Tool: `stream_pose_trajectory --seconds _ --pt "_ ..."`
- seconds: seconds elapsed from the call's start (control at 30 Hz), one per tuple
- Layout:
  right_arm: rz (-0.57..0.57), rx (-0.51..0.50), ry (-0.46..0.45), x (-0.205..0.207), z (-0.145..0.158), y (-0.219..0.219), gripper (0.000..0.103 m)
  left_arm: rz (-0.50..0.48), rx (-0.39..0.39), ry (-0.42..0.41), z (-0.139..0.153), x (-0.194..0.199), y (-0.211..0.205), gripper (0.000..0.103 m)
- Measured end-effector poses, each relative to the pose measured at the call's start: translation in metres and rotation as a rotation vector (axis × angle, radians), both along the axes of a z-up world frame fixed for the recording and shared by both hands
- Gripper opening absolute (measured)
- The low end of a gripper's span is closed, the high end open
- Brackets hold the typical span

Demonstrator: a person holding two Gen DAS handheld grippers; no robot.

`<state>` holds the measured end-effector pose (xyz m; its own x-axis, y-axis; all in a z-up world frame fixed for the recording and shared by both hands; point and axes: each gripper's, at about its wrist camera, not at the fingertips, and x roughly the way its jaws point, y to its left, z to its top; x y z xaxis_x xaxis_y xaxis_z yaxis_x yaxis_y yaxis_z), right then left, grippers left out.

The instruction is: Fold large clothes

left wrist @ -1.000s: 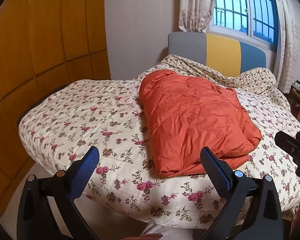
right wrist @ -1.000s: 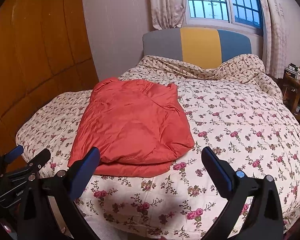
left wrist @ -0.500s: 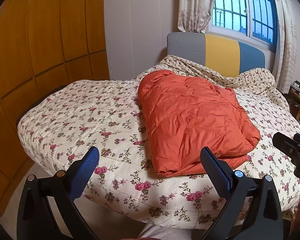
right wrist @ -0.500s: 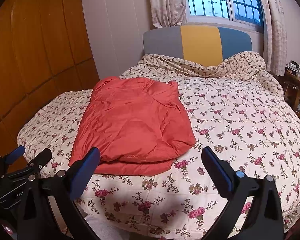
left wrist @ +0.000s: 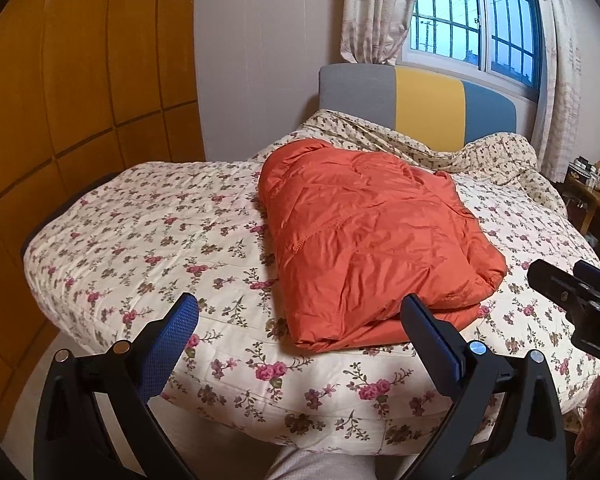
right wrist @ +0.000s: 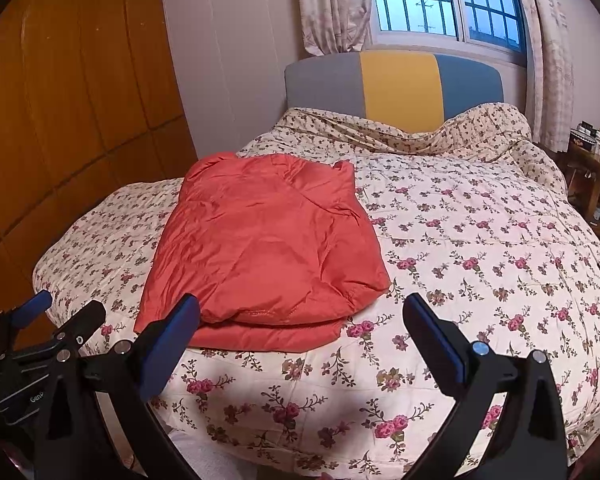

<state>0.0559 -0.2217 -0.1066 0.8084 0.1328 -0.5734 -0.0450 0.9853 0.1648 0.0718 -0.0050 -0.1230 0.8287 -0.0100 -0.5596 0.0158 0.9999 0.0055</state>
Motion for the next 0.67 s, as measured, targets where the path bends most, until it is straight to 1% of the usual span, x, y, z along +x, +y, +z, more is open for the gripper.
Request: stream_pose_trajectory --seconds 0.1,0.2,0.4,0.57,0.67 --pt "0.001 -0.001 0.005 0.001 -0.002 0.0 0.101 -0.008 -0.012 0.012 -0.002 0.001 -0.001 0.1" --pt "0.001 0.002 0.01 0.003 -0.003 -0.001 0.101 -0.025 -0.016 0.003 -0.002 0.001 -0.002 0.1" --pt "0.0 0.009 0.027 0.008 -0.008 -0.003 0.101 -0.022 -0.01 -0.004 -0.003 0.004 -0.004 0.1" --pt "-0.005 0.02 0.057 0.018 -0.016 -0.006 0.101 -0.002 -0.002 0.031 -0.008 0.013 -0.003 0.1" --pt "-0.048 0.033 0.087 0.032 -0.021 -0.02 0.101 0.019 0.0 0.071 -0.014 0.03 0.005 0.1"
